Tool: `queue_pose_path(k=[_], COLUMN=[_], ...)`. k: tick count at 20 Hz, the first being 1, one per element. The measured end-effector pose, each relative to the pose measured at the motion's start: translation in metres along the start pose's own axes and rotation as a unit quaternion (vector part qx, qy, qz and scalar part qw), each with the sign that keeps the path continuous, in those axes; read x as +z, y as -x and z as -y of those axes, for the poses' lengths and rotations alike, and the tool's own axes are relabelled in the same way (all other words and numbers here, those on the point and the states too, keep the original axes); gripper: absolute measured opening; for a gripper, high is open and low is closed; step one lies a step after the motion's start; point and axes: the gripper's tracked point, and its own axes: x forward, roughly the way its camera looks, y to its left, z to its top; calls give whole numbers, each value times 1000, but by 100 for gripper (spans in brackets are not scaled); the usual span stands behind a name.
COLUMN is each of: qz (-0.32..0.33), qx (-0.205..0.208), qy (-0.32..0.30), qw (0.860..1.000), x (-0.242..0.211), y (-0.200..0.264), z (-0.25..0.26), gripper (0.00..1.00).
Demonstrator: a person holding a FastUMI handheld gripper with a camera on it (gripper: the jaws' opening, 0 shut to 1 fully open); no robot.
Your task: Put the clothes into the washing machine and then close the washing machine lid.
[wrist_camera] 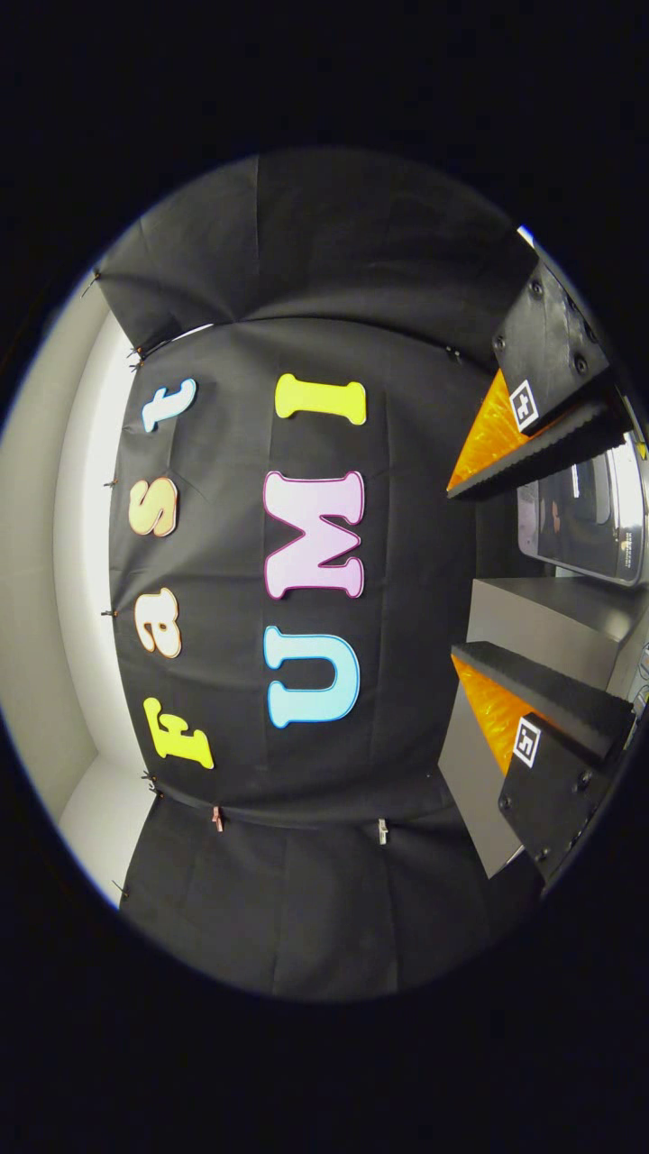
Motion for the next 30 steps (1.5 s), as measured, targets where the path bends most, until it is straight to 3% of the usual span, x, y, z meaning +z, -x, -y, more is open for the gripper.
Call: queue_pose_path(k=[30], qz=[5], qx=[1], qy=[-5], qw=[1000], x=[9], y=[9], z=[3], gripper=[99])
